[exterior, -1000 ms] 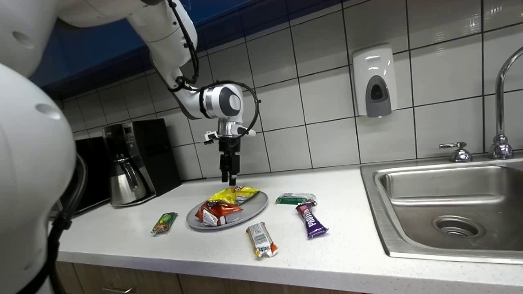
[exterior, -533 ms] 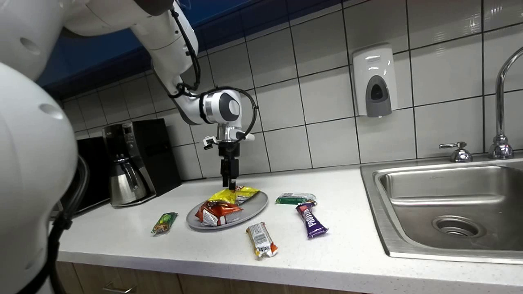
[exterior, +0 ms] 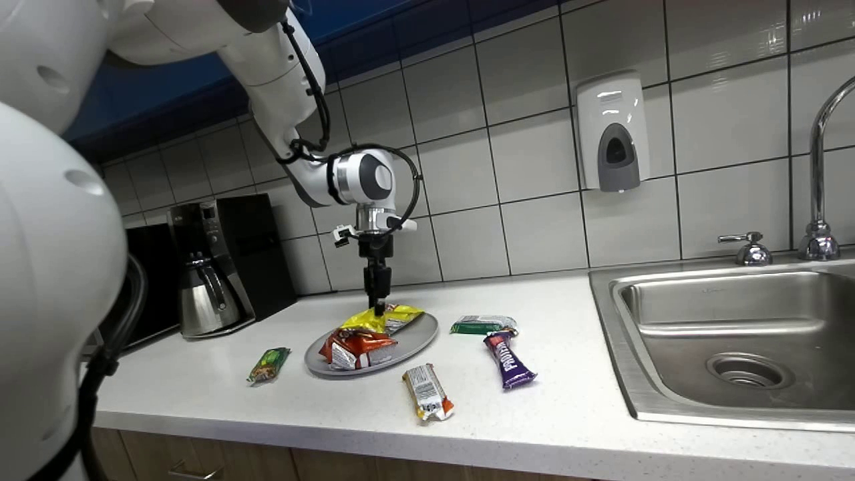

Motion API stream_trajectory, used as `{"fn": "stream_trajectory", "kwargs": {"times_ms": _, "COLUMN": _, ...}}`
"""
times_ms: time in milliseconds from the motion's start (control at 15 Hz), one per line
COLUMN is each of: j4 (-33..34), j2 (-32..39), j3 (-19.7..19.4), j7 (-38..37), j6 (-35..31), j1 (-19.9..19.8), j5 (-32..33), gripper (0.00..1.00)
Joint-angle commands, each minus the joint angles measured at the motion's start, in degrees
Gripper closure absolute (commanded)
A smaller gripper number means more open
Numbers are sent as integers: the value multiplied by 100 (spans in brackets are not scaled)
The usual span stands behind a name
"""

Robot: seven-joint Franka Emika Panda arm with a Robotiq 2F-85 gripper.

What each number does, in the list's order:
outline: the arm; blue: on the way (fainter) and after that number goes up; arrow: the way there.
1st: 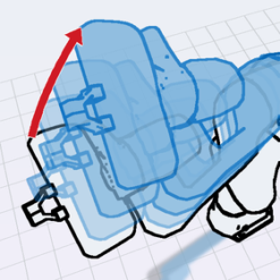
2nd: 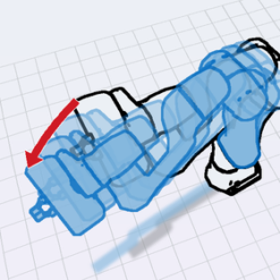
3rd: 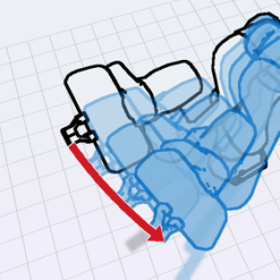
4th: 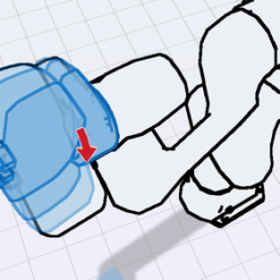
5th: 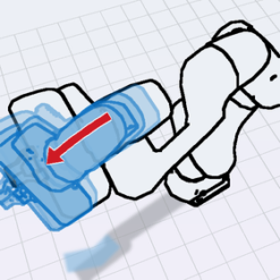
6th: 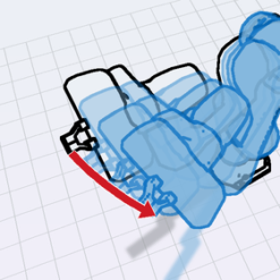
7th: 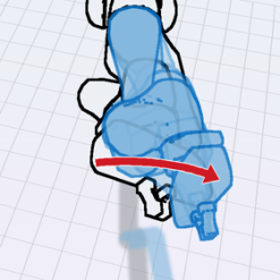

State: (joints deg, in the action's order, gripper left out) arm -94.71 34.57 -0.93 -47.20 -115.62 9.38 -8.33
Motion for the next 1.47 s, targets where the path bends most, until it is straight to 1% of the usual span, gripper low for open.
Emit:
{"fn": "stream_trajectory", "kwargs": {"times_ms": 0, "j4": 144, "j2": 33, "j3": -66, "j7": -208, "j6": 22, "j1": 81, "j5": 132, "gripper": 75}}
{"fn": "stream_trajectory", "kwargs": {"times_ms": 67, "j4": 148, "j2": 31, "j3": -68, "j7": -211, "j6": 21, "j1": 81, "j5": 136, "gripper": 84}}
{"fn": "stream_trajectory", "kwargs": {"times_ms": 200, "j4": 153, "j2": 28, "j3": -73, "j7": -217, "j6": 19, "j1": 80, "j5": 138, "gripper": 97}}
{"fn": "stream_trajectory", "kwargs": {"times_ms": 267, "j4": 154, "j2": 27, "j3": -75, "j7": -221, "j6": 17, "j1": 81, "j5": 139, "gripper": 100}}
{"fn": "stream_trajectory", "kwargs": {"times_ms": 733, "j4": 235, "j2": -71, "j3": -29, "j7": -139, "j6": 73, "j1": 92, "j5": 113, "gripper": 100}}
{"fn": "stream_trajectory", "kwargs": {"times_ms": 1400, "j4": 832, "j2": 140, "j3": 51, "j7": -34, "j6": 72, "j1": 309, "j5": 147, "gripper": 100}}
